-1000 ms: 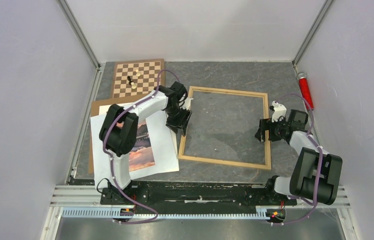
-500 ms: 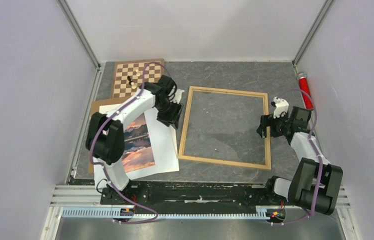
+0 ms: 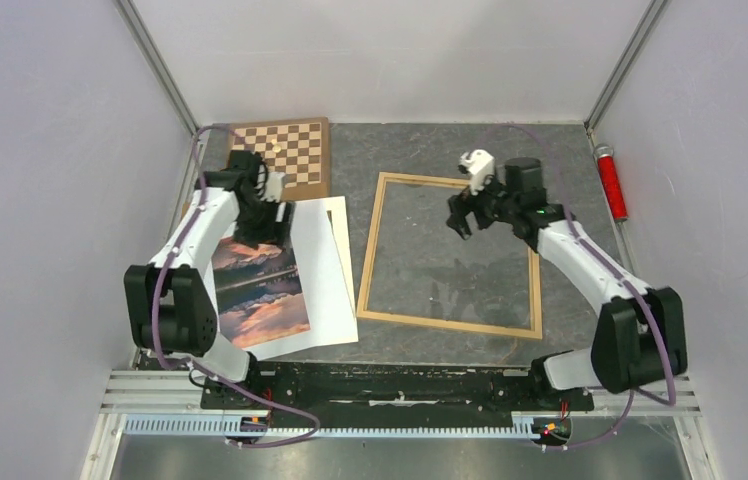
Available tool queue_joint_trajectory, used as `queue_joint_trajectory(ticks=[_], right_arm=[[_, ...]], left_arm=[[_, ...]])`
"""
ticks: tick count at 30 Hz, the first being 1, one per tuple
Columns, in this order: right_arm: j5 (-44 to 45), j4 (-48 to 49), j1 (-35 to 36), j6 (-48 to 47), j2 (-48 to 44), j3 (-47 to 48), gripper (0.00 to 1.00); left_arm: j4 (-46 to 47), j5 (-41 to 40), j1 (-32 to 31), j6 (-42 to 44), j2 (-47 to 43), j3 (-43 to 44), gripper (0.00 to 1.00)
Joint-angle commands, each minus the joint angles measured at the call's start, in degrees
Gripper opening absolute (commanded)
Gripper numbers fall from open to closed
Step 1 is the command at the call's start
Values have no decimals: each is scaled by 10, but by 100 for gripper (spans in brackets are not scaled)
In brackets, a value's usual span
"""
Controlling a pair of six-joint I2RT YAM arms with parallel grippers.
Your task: Put the photo into the frame
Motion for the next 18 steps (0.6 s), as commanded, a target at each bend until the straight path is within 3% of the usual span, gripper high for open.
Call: queue_joint_trajectory(ticks=[1,9,18], right_arm=[[31,38,96,33,79,77,90],[47,47,274,41,232,223,89],[40,42,373,41,369,323,88]], left_arm=[[-20,-24,108,74,-43,-25,82],[-47,1,267,161,-80,-56,82],[-64,36,403,252,-70,-94,80]])
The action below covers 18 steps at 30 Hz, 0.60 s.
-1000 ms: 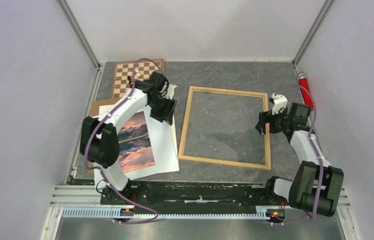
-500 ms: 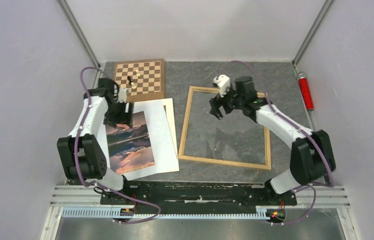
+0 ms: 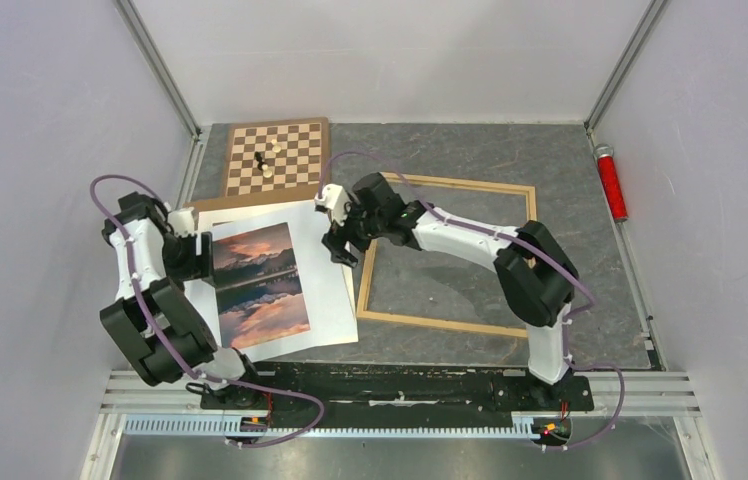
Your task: Put the photo into the frame
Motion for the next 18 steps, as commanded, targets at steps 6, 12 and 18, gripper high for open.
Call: queue_joint_trajectory(ticks=[6,12,18], right_arm=[[5,6,52,3,102,81,88],[16,7,56,10,138,89,88],[26,12,56,12,142,71,87]], left_arm=[[-9,45,102,122,33,-15,80],[27,56,129,142,88,-18,79],[63,72,139,147,132,-25,79]])
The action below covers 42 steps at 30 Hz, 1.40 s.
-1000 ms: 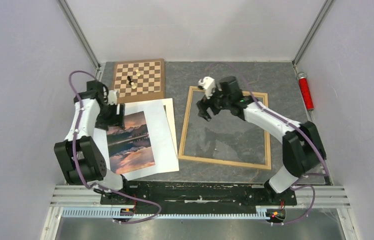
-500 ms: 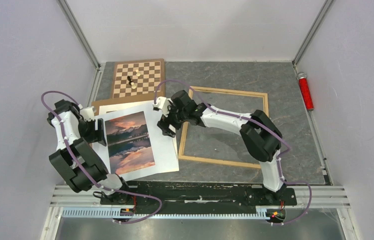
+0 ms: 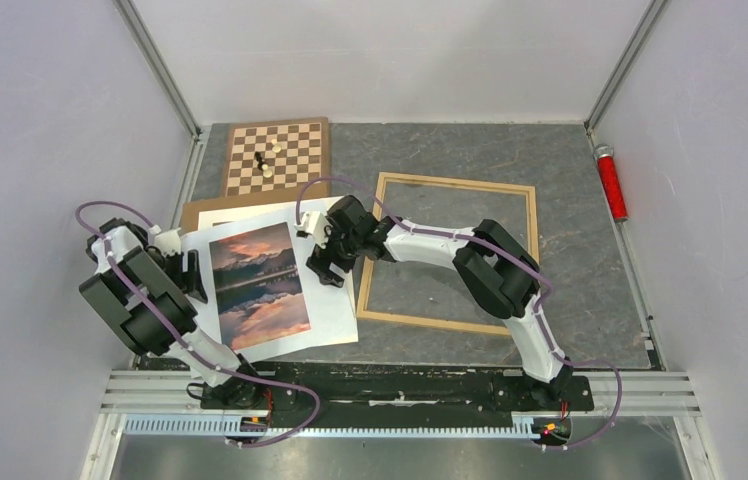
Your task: Put the photo into the frame
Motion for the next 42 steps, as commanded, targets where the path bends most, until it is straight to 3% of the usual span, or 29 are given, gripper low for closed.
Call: queue_joint_trajectory(ticks=[1,18,31,42], right_arm=[[18,15,-1,10,6,2,87],[34,36,0,17,-7,-57,87],[35,62,-1,27,-13,-87,86],[44,63,5,25,-7,-86,86]], left_arm=[[43,30,9,31,21,-11,79],[159,51,13,30,35,-109,79],[53,210,87,97,93,-61,79],[20,253,86,171,128,-57,79]])
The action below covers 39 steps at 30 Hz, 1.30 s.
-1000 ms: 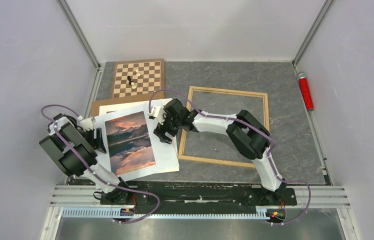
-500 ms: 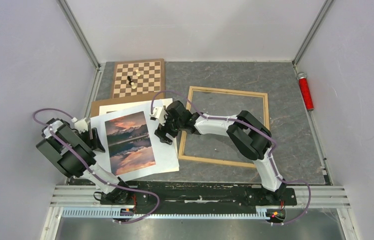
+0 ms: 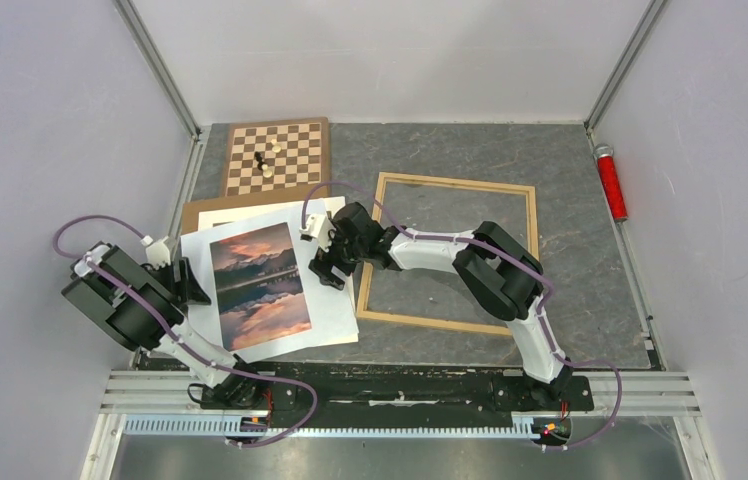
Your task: Put the photo into the frame
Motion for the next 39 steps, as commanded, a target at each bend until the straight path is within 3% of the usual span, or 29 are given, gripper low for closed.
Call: queue_joint_trajectory(ticks=[1,25,39], right_arm=[[22,-37,4,11,8,-19,86],[47,-38,7,1,-4,-23,86],[106,-65,-39,86,-86,37,91]], left_arm=[[-5,81,-8,58,70,-26,79],[-88,110,24,112,14,29,69],[-26,137,29,41,-17,27,36]])
